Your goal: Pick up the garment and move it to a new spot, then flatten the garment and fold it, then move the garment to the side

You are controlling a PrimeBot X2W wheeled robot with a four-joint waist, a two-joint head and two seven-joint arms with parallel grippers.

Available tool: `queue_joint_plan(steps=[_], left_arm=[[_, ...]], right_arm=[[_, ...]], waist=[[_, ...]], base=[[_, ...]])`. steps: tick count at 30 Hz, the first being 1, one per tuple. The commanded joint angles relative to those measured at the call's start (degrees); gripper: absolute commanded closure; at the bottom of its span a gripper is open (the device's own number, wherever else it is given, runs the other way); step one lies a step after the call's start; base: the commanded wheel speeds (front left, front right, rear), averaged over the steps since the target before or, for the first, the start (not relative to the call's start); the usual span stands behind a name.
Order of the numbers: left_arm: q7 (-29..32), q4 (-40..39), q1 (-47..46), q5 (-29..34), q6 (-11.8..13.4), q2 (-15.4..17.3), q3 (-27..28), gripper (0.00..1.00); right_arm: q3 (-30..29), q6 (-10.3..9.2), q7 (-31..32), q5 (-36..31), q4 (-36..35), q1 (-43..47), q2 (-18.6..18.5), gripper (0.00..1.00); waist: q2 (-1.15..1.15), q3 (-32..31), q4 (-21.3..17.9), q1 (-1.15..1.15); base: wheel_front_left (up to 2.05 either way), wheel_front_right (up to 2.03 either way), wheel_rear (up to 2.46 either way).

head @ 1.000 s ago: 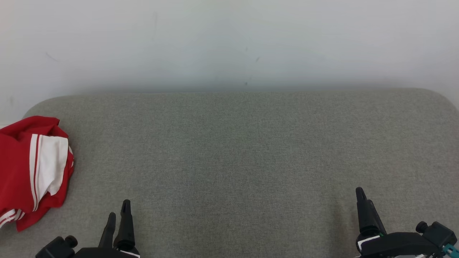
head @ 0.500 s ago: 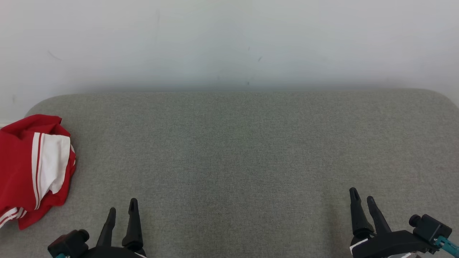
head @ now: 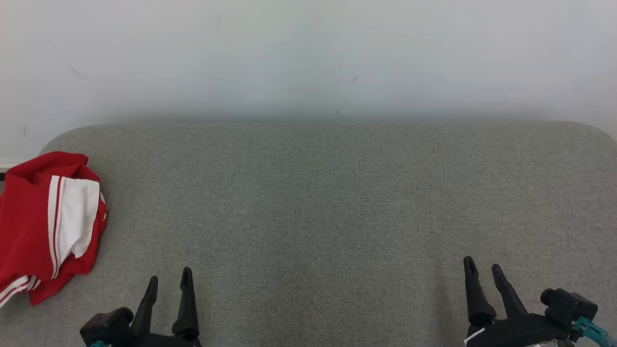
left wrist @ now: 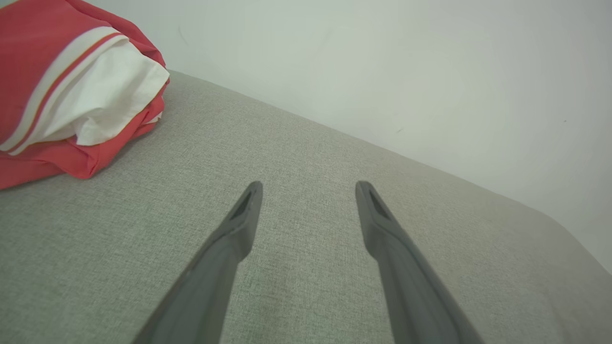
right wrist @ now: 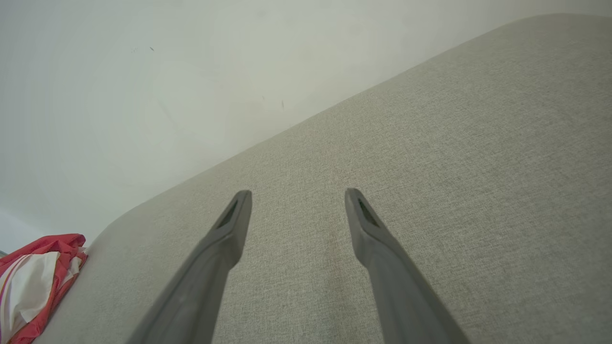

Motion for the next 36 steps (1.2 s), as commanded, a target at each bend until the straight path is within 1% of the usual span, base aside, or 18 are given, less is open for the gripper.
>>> queue_joint_plan(steps=[1, 18, 19, 29, 36], left_arm=[[-0.48, -0.45, 0.06, 1.32, 0.17, 0.39, -0.20, 0.00], [-2.85, -0.47, 0.82, 10.17, 0.89, 0.20, -1.41, 0.00], [-3.11, -0.40, 1.01, 11.00, 0.97, 0.13, -1.36, 0.00], [-4.34, 0.04, 1.47, 14.28, 0.66, -0.62, -1.01, 0.00], [-4.97, 0.24, 1.75, 16.86, 0.58, -0.80, -0.91, 0.00]], right_arm=[[0.14, -0.07, -0.49, -1.43, -0.71, 0.09, -0.18, 0.00], [0.53, -0.08, -1.49, -9.93, 0.21, 0.90, -0.20, 0.00], [0.33, -0.09, -1.45, -11.23, 0.20, 1.09, -0.20, 0.00], [0.29, -0.09, -2.05, -16.14, 0.35, 1.62, -0.21, 0.00], [0.69, -0.10, -2.49, -18.38, 0.46, 1.88, -0.22, 0.00]], waist=[[0.00, 0.03, 0.04, 0.00], [0.00, -0.08, 0.66, 0.00], [0.00, -0.21, 0.69, 0.00], [0.00, -0.80, 1.05, 0.00], [0.00, -1.05, 1.20, 0.00]], base=[[0.00, 0.00, 0.00], [0.00, 0.00, 0.00], [0.00, 0.00, 0.00], [0.00, 0.00, 0.00], [0.00, 0.00, 0.00]])
